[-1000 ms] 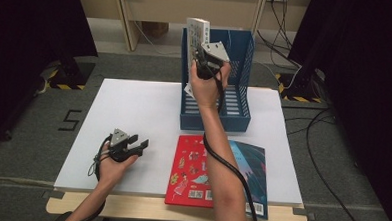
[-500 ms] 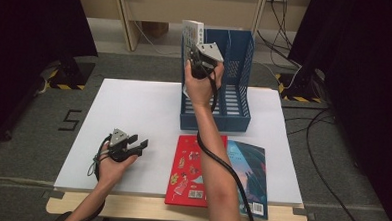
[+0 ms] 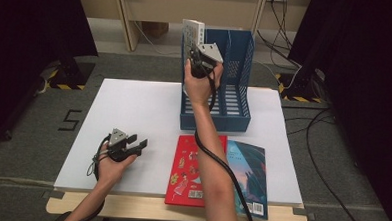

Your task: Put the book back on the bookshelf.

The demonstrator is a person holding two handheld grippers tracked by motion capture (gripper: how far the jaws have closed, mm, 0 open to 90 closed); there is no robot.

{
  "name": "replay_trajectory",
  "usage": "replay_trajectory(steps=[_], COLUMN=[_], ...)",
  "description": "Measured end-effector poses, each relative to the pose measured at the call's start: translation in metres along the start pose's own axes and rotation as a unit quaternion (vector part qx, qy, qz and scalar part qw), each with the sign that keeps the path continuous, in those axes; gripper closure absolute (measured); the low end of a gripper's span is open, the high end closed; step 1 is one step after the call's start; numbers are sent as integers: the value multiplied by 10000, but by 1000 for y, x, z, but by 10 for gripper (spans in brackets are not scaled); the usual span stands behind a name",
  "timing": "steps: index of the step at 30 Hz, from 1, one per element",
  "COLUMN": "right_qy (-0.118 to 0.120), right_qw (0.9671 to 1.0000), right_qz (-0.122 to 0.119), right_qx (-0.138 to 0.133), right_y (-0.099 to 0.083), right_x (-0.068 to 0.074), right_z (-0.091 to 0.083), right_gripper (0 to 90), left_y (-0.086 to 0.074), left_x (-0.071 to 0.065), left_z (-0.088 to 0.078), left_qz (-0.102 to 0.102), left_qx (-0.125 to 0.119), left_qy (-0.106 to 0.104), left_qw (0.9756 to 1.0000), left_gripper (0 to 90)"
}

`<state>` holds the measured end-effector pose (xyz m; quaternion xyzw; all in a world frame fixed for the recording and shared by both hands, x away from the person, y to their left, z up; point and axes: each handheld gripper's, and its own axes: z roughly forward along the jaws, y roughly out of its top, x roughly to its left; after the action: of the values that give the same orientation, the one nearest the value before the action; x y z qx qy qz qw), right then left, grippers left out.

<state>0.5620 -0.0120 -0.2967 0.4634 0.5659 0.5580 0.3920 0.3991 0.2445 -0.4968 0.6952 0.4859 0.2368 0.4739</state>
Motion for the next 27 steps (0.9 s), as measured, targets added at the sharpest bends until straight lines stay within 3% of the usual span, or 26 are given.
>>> replay_trajectory(steps=[13, 27], right_qy=[-38, -38], right_qw=[9999, 10000], right_qz=[101, 47], right_qx=[19, -71], right_y=[-6, -11], right_x=[0, 3], right_z=[10, 12], right_gripper=[747, 746], left_y=[-1, -1], left_x=[1, 2], left_z=[0, 0], left_qz=[-22, -41], left_qx=[10, 6], left_qy=[11, 8], left_qw=[10000, 10000], left_gripper=[482, 483])
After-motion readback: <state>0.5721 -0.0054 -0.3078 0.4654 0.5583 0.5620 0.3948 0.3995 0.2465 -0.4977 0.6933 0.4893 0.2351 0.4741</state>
